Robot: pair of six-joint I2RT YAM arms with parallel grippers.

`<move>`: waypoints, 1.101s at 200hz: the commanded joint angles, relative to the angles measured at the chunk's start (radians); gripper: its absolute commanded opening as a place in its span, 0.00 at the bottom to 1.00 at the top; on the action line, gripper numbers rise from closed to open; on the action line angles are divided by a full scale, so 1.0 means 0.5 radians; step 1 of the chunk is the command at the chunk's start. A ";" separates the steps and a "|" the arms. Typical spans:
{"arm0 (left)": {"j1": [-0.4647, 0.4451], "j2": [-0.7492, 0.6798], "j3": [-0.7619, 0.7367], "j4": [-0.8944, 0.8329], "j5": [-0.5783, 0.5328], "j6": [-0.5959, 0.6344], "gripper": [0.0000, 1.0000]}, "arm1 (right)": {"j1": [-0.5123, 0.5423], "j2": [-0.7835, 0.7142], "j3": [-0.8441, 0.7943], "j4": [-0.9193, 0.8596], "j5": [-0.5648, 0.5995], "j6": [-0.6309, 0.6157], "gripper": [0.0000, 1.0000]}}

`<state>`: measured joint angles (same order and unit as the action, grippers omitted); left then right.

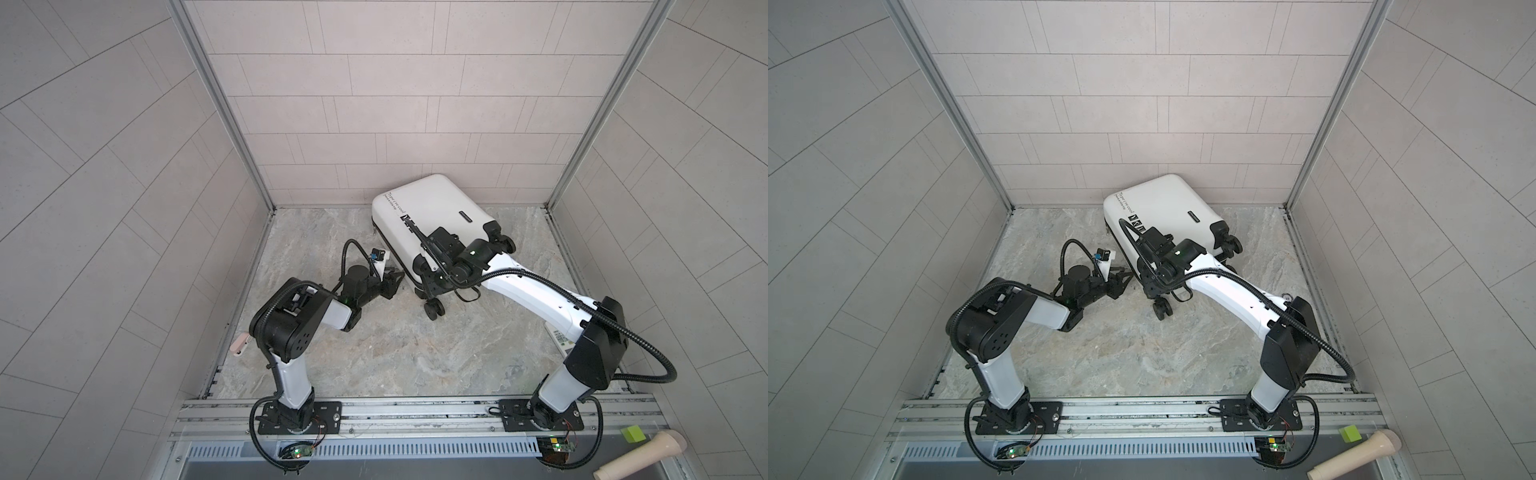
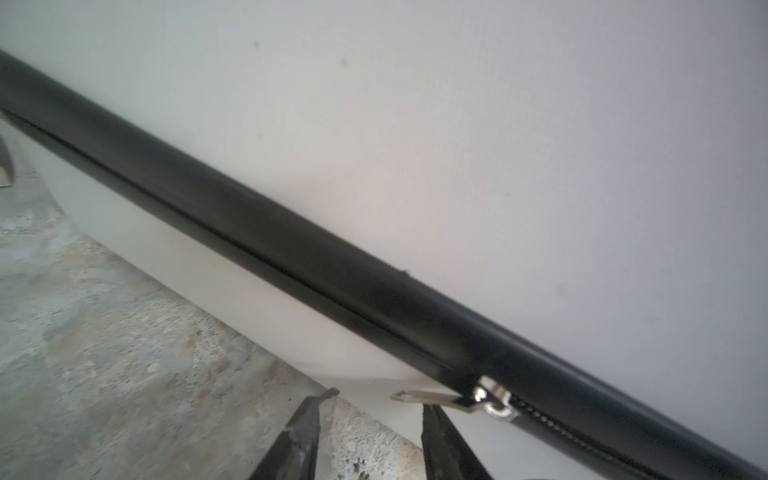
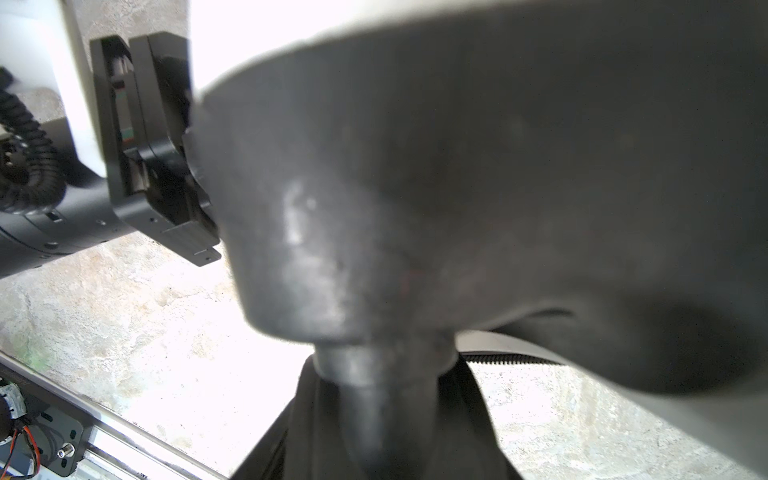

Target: Pack the luggage

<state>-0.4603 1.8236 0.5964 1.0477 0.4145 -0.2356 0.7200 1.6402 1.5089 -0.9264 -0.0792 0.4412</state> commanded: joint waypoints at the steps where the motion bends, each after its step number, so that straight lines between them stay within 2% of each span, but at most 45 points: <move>1: 0.006 0.003 0.037 0.091 0.159 0.019 0.43 | 0.014 -0.053 -0.002 -0.037 0.011 -0.006 0.55; 32: 0.003 -0.002 0.053 0.047 0.234 0.014 0.39 | 0.015 -0.056 -0.017 -0.037 0.005 -0.008 0.54; 99: -0.005 -0.044 0.057 0.054 0.235 -0.014 0.37 | 0.014 -0.074 -0.030 -0.039 -0.002 0.003 0.48; 175: -0.012 -0.031 0.093 0.068 0.253 -0.059 0.19 | 0.014 -0.093 -0.042 -0.024 -0.025 0.020 0.41; 220: -0.012 -0.068 0.054 0.058 0.285 -0.076 0.05 | 0.014 -0.111 -0.018 -0.004 -0.044 0.035 0.31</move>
<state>-0.4614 1.8233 0.6140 1.0428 0.5377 -0.2737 0.7193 1.6306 1.4975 -0.9257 -0.0834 0.4332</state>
